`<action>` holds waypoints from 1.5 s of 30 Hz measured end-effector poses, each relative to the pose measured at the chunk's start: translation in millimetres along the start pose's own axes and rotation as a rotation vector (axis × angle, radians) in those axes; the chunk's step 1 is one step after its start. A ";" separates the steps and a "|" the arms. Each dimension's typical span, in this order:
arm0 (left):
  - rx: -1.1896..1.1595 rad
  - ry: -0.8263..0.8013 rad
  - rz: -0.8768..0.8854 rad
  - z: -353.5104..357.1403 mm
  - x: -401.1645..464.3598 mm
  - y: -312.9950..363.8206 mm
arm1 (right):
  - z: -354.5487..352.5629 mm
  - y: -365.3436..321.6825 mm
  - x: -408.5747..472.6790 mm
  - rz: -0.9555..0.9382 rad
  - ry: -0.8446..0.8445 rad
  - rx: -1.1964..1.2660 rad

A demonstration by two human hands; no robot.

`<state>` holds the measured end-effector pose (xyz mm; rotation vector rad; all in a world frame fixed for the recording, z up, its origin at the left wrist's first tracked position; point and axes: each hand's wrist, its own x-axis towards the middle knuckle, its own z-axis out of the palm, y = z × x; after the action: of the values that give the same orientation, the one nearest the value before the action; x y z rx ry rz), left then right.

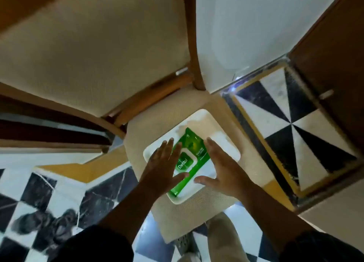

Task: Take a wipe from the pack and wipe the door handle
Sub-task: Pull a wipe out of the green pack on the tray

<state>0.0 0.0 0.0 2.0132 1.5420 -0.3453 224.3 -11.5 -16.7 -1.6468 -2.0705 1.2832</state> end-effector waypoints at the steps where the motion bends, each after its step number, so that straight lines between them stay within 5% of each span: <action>1: 0.057 0.016 0.054 10.3 6.9 0.4 | 7.7 4.4 5.0 -0.032 -0.013 -0.012; 8: 0.198 0.144 0.145 64.0 36.4 -12.2 | 50.0 27.9 20.4 -0.087 -0.012 -0.100; 20: -0.005 0.161 0.228 45.4 36.9 -15.6 | 61.1 31.2 25.5 -0.077 -0.010 -0.195; 25: -0.127 0.222 0.125 10.3 35.2 -35.6 | 63.2 8.3 28.6 0.034 0.086 -0.035; 35: -0.063 0.174 0.066 1.5 39.9 -47.0 | 86.2 -31.0 52.0 0.220 0.157 -0.365; 41: -0.100 0.162 0.050 -3.0 41.8 -40.9 | 61.6 -22.3 47.0 0.360 0.439 0.198; 45: -0.118 0.168 0.014 -10.2 40.5 -40.7 | 62.4 -27.3 43.1 0.364 0.364 0.348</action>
<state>-27.6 45.1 -24.7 2.0020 1.6081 -0.0789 150.9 -5.1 -49.4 -1.9624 -1.3010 1.2371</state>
